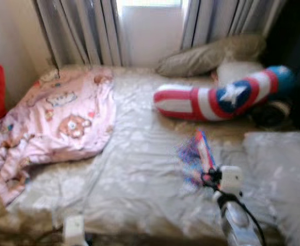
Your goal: Clean up the room
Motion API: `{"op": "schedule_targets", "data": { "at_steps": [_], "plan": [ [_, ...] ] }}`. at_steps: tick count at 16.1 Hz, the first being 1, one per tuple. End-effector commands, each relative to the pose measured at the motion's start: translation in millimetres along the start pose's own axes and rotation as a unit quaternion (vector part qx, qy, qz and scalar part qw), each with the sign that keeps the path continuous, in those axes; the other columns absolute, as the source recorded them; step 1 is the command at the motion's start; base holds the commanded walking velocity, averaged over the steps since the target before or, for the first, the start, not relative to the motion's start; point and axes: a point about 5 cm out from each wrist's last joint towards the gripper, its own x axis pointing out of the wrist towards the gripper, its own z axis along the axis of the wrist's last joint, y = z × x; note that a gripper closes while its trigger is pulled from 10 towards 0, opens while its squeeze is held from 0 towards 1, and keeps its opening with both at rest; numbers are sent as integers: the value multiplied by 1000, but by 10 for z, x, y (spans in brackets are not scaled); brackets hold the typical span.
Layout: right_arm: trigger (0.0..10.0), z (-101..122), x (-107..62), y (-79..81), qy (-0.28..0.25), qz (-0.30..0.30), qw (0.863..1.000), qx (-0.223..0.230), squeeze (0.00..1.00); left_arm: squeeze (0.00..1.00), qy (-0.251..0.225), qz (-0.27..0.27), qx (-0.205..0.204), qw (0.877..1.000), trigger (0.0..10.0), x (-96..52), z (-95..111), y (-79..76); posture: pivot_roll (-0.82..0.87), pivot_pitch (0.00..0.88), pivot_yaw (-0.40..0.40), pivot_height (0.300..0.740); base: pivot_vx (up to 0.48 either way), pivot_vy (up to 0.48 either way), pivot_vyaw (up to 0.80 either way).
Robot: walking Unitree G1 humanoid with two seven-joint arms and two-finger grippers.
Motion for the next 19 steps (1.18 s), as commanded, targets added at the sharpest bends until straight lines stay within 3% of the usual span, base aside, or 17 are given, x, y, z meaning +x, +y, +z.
{"op": "schedule_targets", "data": {
  "at_steps": [1, 11, 19],
  "plan": [
    [10000, 162, 54, 46, -35, 4, 999, 5, 0, 0, 7, 14, 13, 1000, 10000, -16, -9, 112, -1, 0, -35, 740, 0, -322, 0],
    [10000, 138, 40, 59, -31, 2, 999, 7, 0, 0, 4, 19, -5, 1000, 10000, -21, 5, 163, 3, 0, -28, 740, 0, -31, 0],
    [10000, 203, 55, -18, -48, -29, 998, 12, 0, 0, 5, 21, -8, 1000, 10000, -23, 1, 167, 3, 0, -32, 740, 0, 0, -63]
  ]
}}
